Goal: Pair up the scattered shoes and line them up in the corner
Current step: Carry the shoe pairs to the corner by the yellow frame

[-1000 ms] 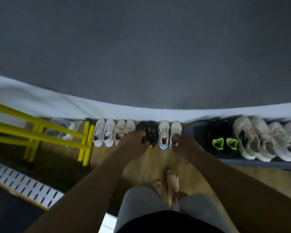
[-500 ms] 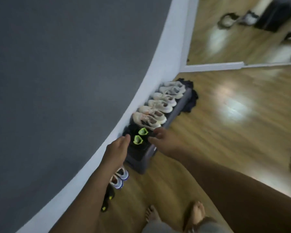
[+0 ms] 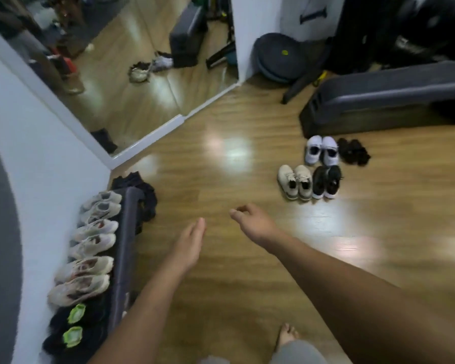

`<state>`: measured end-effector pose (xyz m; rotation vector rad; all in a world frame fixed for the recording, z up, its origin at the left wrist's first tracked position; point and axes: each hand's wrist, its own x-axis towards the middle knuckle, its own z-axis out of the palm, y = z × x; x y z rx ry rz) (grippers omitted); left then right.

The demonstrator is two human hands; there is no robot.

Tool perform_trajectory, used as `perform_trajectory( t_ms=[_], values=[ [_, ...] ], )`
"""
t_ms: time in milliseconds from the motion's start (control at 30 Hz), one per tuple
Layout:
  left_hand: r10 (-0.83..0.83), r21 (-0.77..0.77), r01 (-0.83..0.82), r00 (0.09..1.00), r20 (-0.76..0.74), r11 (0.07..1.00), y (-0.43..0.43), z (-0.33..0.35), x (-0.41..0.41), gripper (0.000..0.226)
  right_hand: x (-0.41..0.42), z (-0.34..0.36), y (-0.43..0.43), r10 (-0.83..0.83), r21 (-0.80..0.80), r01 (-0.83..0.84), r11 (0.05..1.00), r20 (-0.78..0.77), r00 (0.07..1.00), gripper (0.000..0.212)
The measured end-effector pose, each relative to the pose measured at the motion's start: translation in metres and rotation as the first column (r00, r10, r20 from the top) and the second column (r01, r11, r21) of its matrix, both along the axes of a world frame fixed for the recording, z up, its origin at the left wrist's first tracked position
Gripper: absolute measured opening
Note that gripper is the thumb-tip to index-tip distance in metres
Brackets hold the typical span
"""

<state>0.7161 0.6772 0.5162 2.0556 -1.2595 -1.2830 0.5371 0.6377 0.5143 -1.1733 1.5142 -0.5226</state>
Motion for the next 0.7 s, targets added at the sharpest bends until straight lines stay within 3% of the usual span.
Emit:
perform_trajectory(
  t_ms=[167, 300, 400, 500, 600, 700],
  values=[
    [-0.229, -0.089, 0.227, 0.974, -0.003, 0.97, -0.066, 0.0, -0.126, 0.062, -0.139, 0.002, -0.019, -0.249, 0.015, 0.249, 0.968, 0.022, 0.968, 0.04],
    [-0.422, -0.096, 0.419, 0.907, -0.012, 0.903, -0.108, -0.004, -0.221, 0.038, -0.23, -0.001, -0.01, -0.453, 0.025, 0.453, 0.891, 0.028, 0.891, 0.04],
    [-0.516, -0.109, 0.51, 0.856, -0.031, 0.853, -0.132, -0.006, -0.287, 0.034, -0.285, -0.002, -0.005, -0.557, 0.047, 0.557, 0.829, -0.017, 0.83, 0.038],
    [-0.59, -0.125, 0.581, 0.806, -0.052, 0.804, -0.157, -0.006, -0.343, 0.038, -0.331, -0.003, -0.012, -0.613, 0.03, 0.616, 0.787, -0.068, 0.787, 0.038],
    [-0.635, -0.142, 0.624, 0.771, -0.048, 0.768, -0.189, -0.003, -0.387, 0.057, -0.369, 0.001, -0.036, -0.631, 0.006, 0.636, 0.772, -0.117, 0.767, 0.042],
    [-0.652, -0.149, 0.641, 0.758, -0.03, 0.753, -0.233, -0.006, -0.418, 0.052, -0.4, 0.005, -0.077, -0.636, 0.017, 0.645, 0.764, -0.147, 0.758, 0.041]
  ],
)
